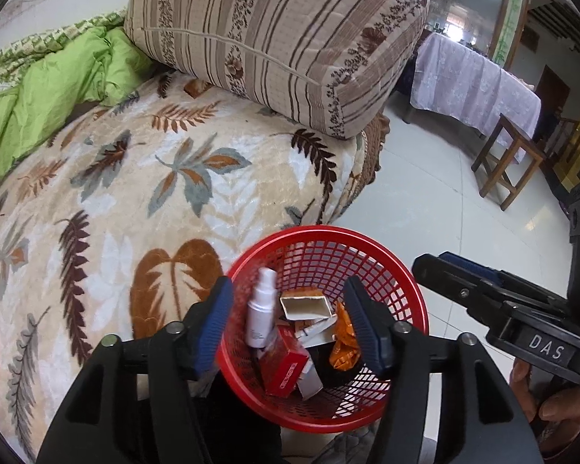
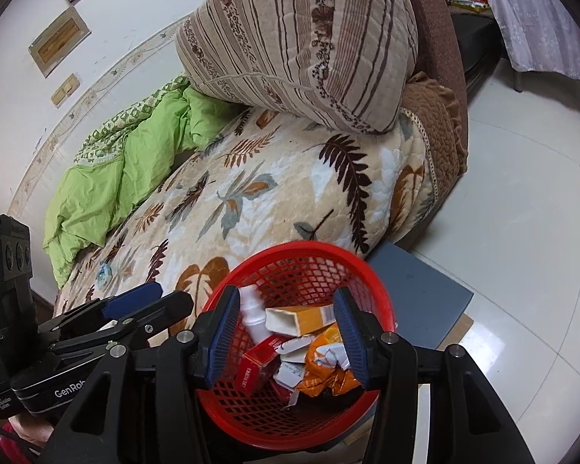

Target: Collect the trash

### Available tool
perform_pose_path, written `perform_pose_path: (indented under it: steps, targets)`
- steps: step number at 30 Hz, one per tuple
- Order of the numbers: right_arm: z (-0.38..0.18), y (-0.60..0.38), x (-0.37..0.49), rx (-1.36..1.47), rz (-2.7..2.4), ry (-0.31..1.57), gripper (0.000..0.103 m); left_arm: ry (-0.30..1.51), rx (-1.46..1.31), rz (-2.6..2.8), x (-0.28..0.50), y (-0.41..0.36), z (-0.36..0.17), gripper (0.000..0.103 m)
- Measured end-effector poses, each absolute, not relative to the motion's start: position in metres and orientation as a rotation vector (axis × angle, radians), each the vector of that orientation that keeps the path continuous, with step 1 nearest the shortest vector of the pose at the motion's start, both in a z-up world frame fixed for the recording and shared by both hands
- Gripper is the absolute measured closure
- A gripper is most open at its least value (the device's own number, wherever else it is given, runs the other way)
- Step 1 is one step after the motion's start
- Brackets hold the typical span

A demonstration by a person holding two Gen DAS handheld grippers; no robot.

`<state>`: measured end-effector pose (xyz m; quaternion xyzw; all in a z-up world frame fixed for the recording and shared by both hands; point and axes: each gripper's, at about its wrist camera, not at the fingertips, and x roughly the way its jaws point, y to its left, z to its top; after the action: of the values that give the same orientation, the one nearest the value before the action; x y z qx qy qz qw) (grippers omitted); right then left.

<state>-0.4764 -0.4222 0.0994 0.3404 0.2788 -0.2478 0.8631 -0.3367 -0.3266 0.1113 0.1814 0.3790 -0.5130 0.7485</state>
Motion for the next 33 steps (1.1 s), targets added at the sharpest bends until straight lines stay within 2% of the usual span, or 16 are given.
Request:
perform_pose_path:
  steps: [4, 6, 15, 21, 33]
  targets:
    - [0.11, -0.416, -0.478, 0.677, -0.564, 0.576, 0.039, 0.764, 0.388, -1.087, -0.338, -0.313, 0.122, 0.026]
    - [0.115, -0.413, -0.478, 0.657, -0.592, 0.576, 0.032, 0.734, 0.38, -1.072, -0.338, -0.305, 0.128, 0.024]
    - [0.141, -0.38, -0.467, 0.516, -0.759, 0.58, 0.014, 0.622, 0.352, -0.986, -0.326, -0.257, 0.15, 0.01]
    - [0.154, -0.342, -0.46, 0.453, -0.889, 0.499, 0.001, 0.576, 0.352, -0.937, -0.32, -0.224, 0.155, 0.007]
    - [0.148, -0.289, -0.441, 0.453, -0.795, 0.559, 0.001, 0.547, 0.37, -0.818, -0.305, -0.168, 0.144, 0.001]
